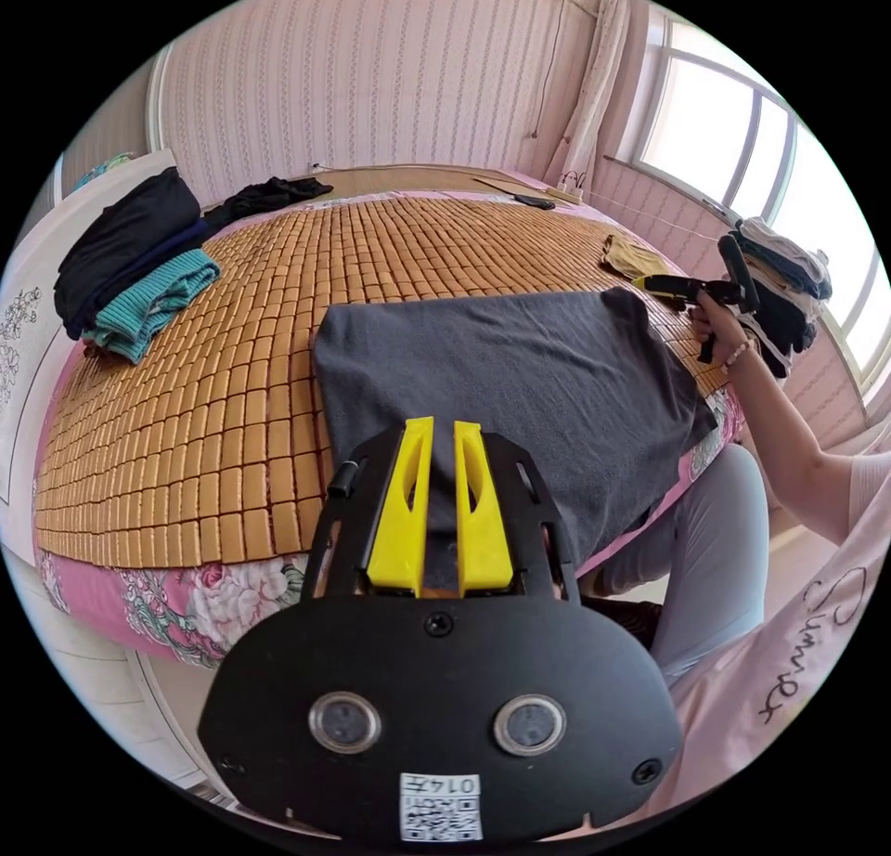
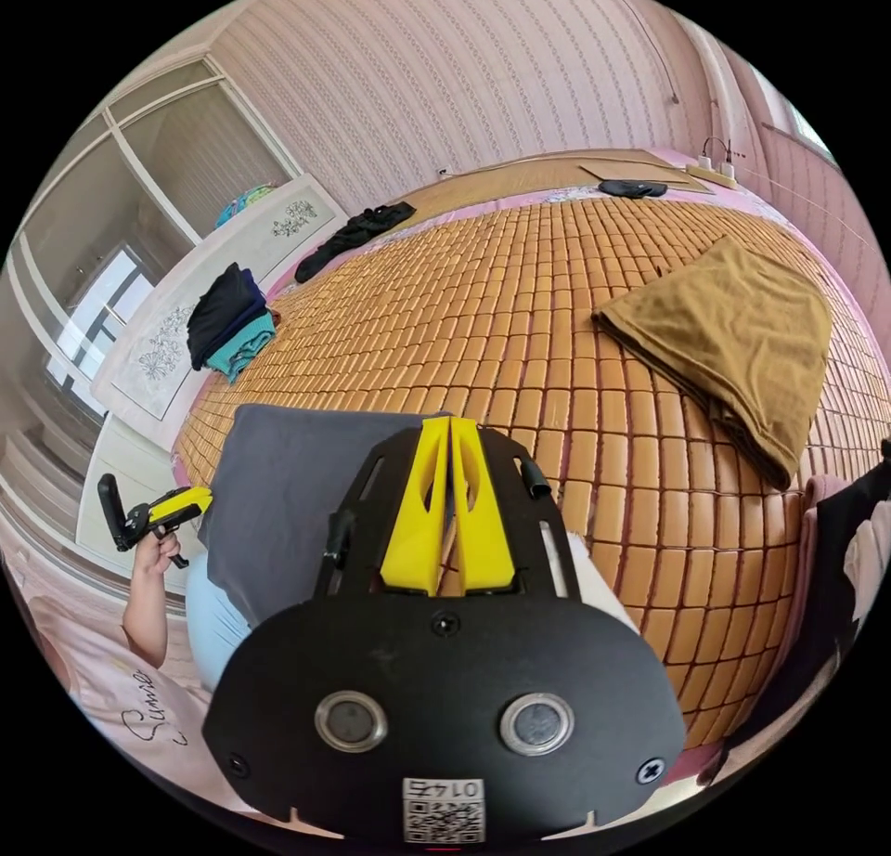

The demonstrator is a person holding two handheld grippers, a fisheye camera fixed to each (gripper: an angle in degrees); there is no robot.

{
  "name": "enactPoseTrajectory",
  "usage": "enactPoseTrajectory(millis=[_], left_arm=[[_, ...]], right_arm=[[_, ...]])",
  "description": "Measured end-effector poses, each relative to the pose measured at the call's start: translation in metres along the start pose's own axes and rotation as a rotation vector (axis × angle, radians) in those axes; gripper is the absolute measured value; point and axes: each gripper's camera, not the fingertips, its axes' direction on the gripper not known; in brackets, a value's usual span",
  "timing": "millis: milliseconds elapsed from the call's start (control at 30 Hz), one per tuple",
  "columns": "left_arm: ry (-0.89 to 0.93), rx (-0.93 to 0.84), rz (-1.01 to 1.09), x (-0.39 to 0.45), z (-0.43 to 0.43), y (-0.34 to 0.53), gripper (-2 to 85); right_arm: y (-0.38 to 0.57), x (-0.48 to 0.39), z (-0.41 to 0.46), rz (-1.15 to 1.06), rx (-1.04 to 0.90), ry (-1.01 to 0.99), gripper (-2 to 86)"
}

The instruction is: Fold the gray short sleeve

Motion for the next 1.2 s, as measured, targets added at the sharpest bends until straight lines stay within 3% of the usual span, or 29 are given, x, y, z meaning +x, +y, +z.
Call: enactPoseTrajectory(millis=[67,233,333,400,467,567,633,733,867,1200], left_arm=[[0.007,0.004,-0.008,-0.004,0.004,-0.004,4.8],[-0.077,-0.082,-0.003,-0.003,0.028,0.000,4.1],[-0.040,-0.020,-0.001,-0.005,0.024,0.010,1.0],[-0.038,0.022,0.007,-0.002,0.013,0.014,-0.3],[0.036,0.093,0.075,0.015,-0.008,0.016,-0.8],[0.188,0.139,0.203,0.062,-0.014,0.022,-0.9],[0.246,0.117,0.269,0.098,0.000,0.028,-1.0],[0.225,0.065,0.283,0.137,0.029,0.041,-1.0],[0.214,0.098,0.246,0.148,0.044,0.062,-1.0],[0.207,0.101,0.298,0.151,0.048,0.074,-1.0]], right_arm=[[-0.008,-0.012,0.011,-0.031,-0.043,-0.024,-0.2],[-0.019,-0.026,0.047,-0.078,-0.129,0.180,-0.4],[-0.024,-0.016,0.044,-0.021,-0.138,0.105,-0.3],[-0.025,-0.023,0.034,-0.033,-0.113,0.173,-0.3],[-0.023,-0.042,0.019,-0.087,-0.044,0.242,-0.2],[-0.029,-0.088,0.019,-0.229,-0.066,0.109,-0.2],[-0.034,-0.141,0.050,-0.386,-0.174,0.022,-0.2],[-0.040,-0.194,0.102,-0.529,-0.318,0.053,-0.3],[-0.047,-0.207,0.154,-0.539,-0.446,0.168,-0.4],[-0.076,-0.179,0.164,-0.409,-0.403,0.135,-0.3]])
